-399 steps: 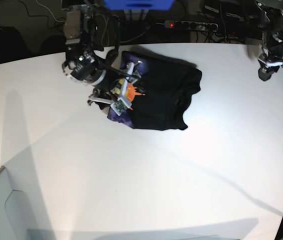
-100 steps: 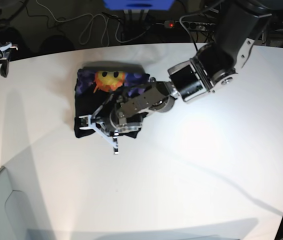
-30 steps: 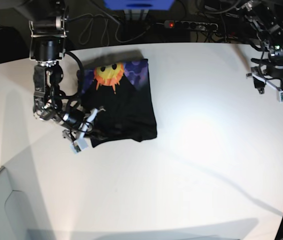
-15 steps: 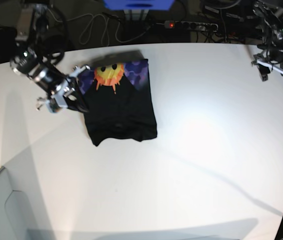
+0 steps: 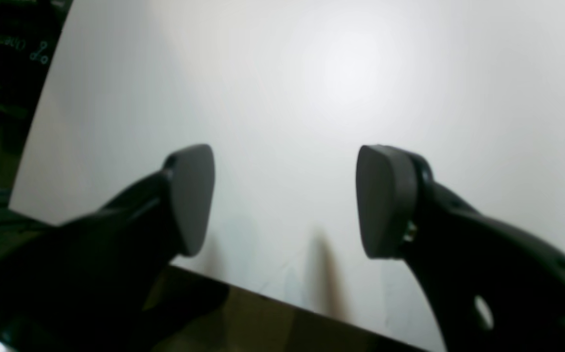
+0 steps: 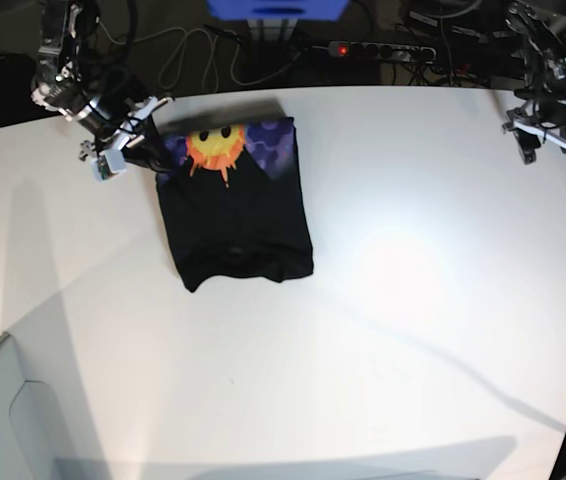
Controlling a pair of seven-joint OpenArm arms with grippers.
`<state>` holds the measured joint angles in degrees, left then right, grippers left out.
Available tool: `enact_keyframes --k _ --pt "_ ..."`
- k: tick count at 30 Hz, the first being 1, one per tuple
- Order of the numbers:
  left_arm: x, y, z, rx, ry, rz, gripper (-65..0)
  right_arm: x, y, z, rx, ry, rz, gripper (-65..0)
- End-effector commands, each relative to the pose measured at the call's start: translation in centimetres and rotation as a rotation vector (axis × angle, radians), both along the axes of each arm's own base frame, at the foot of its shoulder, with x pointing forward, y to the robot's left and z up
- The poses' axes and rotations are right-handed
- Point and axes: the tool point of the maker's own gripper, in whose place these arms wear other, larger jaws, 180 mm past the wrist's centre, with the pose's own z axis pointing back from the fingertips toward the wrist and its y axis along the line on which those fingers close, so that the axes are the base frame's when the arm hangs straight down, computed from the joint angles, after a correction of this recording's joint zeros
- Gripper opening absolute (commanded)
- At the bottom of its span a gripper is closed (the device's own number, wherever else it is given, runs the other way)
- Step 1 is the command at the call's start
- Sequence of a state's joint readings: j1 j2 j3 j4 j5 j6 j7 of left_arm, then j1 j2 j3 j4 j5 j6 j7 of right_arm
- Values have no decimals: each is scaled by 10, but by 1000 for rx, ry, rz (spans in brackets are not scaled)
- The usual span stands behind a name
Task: Fold the T-shirt properly
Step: 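Tuck the sun-print edge flat with the right gripper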
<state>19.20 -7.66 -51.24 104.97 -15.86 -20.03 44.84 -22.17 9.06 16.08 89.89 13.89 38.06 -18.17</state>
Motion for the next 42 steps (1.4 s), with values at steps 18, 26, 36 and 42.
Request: enact_keyframes --k 18,26,36,42 --pt "0 5 9 30 -17 -10 -215 36 5 49 -5 -174 25 -649" --pt "1 5 10 30 -20 -10 -215 29 -11 -4 61 -46 -59 -649" --pt "1 5 10 30 -19 -10 -215 39 33 89 61 -307 49 -649" --pt "0 5 9 32 -14 -10 -216 19 115 87 198 -271 240 -649"
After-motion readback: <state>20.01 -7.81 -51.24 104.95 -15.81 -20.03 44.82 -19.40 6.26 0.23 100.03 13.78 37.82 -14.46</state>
